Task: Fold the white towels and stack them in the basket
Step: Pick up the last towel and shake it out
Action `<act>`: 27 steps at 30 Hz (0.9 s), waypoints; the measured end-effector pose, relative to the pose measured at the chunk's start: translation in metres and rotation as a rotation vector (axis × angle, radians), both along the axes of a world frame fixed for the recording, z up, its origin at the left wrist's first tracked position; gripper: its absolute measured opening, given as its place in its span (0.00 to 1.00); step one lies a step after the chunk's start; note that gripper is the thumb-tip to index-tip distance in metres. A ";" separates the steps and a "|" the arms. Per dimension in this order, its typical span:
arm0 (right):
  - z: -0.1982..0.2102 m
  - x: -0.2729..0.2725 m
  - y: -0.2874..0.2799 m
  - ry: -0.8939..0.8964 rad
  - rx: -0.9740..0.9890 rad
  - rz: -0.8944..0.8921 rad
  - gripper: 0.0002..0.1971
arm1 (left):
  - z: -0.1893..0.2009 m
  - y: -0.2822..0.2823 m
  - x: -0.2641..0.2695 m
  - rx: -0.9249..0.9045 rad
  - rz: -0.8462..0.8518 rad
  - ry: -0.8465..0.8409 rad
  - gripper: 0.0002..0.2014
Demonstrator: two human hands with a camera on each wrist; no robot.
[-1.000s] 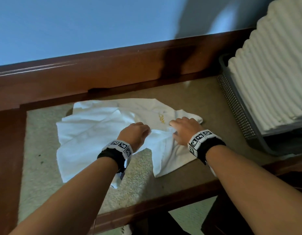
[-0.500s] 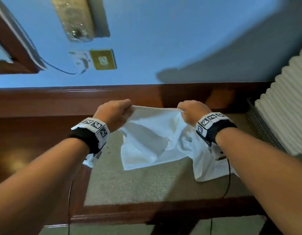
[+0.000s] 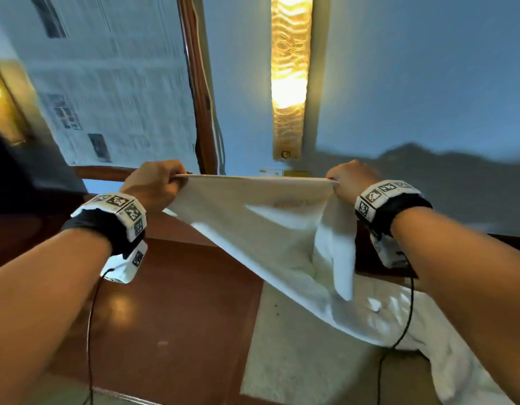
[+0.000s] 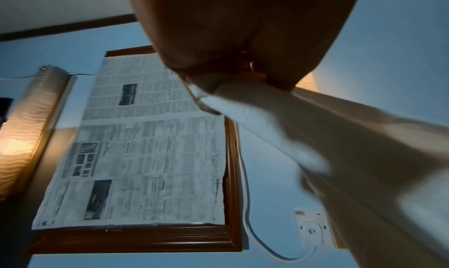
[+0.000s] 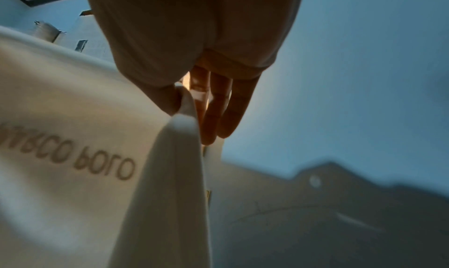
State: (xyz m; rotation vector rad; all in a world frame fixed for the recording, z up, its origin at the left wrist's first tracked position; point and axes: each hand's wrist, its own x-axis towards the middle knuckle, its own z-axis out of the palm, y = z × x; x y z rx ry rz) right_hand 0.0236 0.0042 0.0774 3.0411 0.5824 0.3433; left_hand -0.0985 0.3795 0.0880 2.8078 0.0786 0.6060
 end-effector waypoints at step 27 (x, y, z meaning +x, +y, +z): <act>-0.038 -0.001 0.165 -0.066 0.483 0.217 0.16 | 0.013 -0.049 0.072 -1.351 -0.163 0.024 0.05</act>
